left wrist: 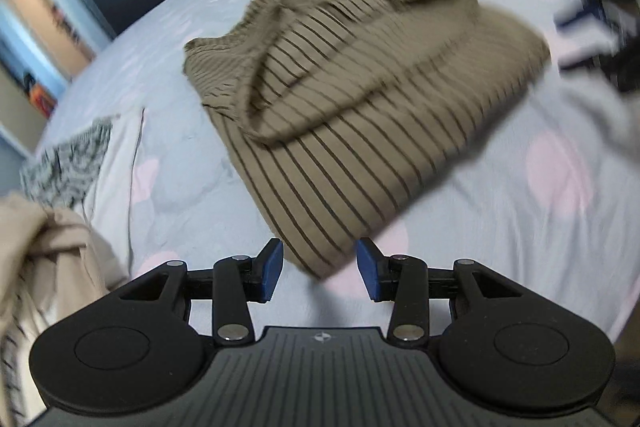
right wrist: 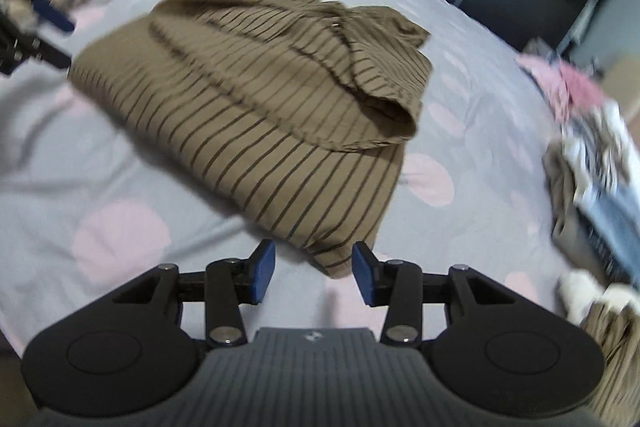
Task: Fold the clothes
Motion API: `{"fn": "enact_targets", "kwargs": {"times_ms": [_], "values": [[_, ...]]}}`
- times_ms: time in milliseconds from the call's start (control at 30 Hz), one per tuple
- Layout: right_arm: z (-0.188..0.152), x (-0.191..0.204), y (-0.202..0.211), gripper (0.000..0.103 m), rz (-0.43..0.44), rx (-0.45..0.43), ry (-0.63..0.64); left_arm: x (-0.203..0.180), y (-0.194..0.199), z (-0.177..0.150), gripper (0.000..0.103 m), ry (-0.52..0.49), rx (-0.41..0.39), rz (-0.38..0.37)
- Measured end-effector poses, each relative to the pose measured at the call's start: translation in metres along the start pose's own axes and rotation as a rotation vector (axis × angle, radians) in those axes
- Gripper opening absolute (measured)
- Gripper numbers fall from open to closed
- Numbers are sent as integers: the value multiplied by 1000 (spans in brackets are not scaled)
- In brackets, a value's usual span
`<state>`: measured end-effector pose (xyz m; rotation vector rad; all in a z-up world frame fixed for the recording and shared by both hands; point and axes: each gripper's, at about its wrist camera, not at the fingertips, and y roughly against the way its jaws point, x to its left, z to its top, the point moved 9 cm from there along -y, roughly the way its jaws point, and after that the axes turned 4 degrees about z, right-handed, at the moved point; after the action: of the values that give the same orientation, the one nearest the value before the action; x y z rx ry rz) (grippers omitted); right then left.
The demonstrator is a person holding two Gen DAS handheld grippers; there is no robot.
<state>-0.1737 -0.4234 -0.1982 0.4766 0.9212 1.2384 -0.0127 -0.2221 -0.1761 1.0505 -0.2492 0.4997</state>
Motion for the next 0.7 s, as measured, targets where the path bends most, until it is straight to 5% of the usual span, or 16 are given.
{"fn": "enact_targets", "kwargs": {"times_ms": [167,500,700], "values": [[-9,22,-13,50,-117,24,200,-12,-14,-7,39,-157,2,164],[-8,34,-39,51,-246,-1,451,-35,-41,-6,38,-364,-51,269],[-2,34,-54,48,-289,-34,522,-35,-50,-2,36,-393,-83,313]]}}
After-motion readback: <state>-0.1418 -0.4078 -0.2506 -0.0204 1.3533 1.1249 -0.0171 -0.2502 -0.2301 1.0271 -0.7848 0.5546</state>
